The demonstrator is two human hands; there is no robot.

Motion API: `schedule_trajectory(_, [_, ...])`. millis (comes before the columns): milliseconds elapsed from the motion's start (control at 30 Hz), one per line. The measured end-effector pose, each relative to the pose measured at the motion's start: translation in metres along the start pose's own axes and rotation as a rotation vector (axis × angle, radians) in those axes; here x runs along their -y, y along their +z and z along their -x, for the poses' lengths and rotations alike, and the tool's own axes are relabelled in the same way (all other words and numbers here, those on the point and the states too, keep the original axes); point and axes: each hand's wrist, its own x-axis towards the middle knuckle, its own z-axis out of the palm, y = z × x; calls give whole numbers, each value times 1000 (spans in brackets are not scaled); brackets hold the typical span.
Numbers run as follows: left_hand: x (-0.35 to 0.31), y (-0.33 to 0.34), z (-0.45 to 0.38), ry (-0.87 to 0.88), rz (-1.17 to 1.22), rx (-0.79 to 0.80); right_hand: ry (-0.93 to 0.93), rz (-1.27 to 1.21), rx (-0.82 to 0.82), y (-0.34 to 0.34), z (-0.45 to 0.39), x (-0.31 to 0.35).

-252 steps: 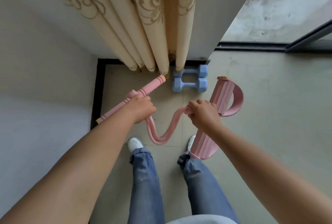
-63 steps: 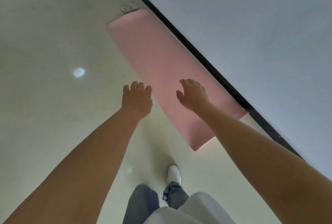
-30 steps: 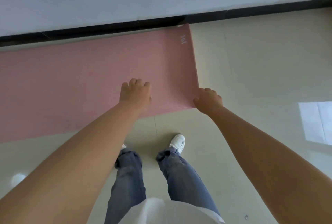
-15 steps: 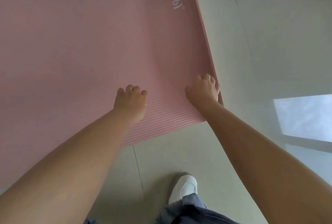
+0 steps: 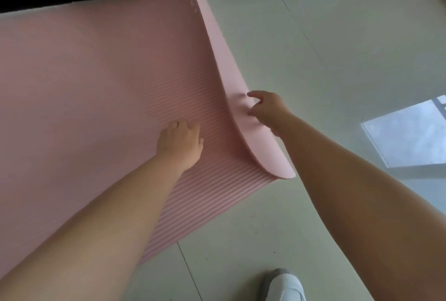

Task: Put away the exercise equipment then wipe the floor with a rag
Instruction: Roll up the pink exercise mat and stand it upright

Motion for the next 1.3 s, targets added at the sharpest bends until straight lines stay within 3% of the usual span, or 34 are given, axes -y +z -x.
schedule_trajectory(67, [-2,0,-1,3,73,-47,81,-23,7,0,-1,-7])
schedule_trajectory(200, [-3,-7,-6,-59,348,-118,188,162,219,8,2,-24])
schedule_trajectory(333, [-4,-12,-5,-166,572,-238,127,145,99,23,9,-30])
schedule_trajectory(433, [-4,-12,-7,-106,621,-344,48,259,45,34,16,-41])
schedule_trajectory(567, [-6,-19,-18,-122,745,-172,-54,378,55,35,28,-48])
schedule_trajectory(667, [-10,-15,-25,-245,1086,-2,-139,530,110,29,34,-44])
schedule_trajectory(733, [-10,-8,-29,-304,1408,45,-181,448,155,27,40,-40])
schedule_trajectory(833, [-6,-4,-30,-387,1625,19,-178,155,222,24,45,-31])
schedule_trajectory(933, [-5,-4,-31,-398,1631,-44,-161,-169,213,22,46,-17])
schedule_trajectory(1067, [13,5,-28,-408,1736,1,-58,-306,198,35,40,-5])
schedule_trajectory(1200, [29,22,-23,-481,1847,61,92,-249,135,60,33,-7])
schedule_trajectory(1300, [38,24,-19,-488,1643,116,43,-5,161,69,33,0])
